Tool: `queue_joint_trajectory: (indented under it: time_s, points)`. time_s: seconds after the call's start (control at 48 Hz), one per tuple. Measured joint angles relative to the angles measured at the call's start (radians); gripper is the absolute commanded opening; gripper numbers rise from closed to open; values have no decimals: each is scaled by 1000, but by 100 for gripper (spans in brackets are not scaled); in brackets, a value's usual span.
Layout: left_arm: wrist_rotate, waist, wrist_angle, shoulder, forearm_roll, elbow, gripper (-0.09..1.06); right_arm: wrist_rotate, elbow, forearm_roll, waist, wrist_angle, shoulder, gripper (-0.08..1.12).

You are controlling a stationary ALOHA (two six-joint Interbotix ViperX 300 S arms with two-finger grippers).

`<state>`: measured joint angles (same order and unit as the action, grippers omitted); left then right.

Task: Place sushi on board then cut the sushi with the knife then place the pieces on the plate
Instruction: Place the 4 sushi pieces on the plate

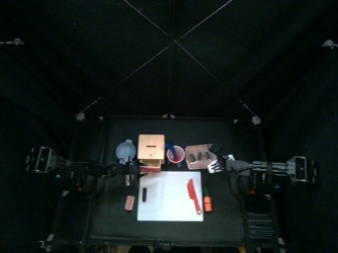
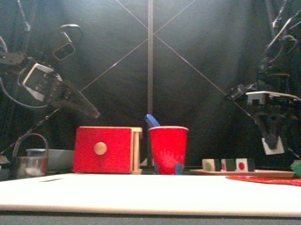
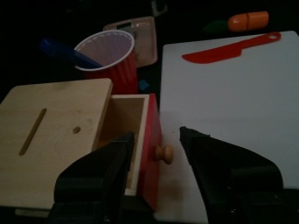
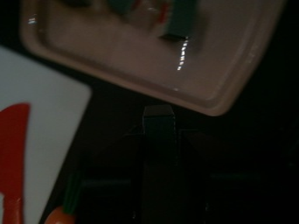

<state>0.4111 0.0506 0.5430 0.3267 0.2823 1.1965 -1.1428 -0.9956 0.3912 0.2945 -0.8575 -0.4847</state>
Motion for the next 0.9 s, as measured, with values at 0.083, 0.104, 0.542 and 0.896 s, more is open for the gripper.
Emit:
queue_joint_trajectory:
  time_s: [0.083,0.104,0.542,0.896]
  points:
    - [0,0,0,0,0,2,83,-11,-23,41,66,37,-3,61]
    - [0,2,0,-2,0,2,83,-11,-28,48,86,52,0,61]
    - [0,2,0,3,0,0,83,-9,-41,106,293,307,175,61]
    - [0,2,0,8,0,0,83,-12,-43,115,291,379,209,69]
